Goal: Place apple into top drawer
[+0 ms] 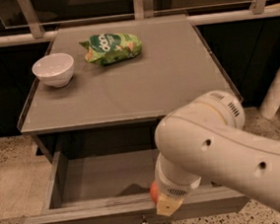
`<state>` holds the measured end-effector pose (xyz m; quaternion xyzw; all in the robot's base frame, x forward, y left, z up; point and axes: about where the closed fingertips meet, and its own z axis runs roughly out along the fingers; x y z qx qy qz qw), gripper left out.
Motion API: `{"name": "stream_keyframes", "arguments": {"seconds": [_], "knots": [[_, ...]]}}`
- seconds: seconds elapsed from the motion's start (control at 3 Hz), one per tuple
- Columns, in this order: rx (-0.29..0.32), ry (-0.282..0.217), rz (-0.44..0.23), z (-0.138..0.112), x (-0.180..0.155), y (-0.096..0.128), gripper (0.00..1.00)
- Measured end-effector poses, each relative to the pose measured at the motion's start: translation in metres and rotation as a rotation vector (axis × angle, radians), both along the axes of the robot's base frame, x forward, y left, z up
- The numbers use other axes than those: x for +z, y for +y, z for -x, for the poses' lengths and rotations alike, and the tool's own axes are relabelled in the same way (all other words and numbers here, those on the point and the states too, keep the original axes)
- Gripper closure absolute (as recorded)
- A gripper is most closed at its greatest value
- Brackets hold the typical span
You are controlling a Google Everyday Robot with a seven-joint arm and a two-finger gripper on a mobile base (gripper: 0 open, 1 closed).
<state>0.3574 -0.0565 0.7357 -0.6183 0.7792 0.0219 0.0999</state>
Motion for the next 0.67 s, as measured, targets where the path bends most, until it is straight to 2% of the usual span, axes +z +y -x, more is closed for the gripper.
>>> {"name": "stream_keyframes", "arguments": {"seconds": [0.33, 0.67], "knots": [[-0.033, -0.005, -0.007, -0.0001, -0.0061, 0.0, 1.0], [-0.031, -0.004, -0.006, 0.0, -0.006, 0.0, 1.0]]}}
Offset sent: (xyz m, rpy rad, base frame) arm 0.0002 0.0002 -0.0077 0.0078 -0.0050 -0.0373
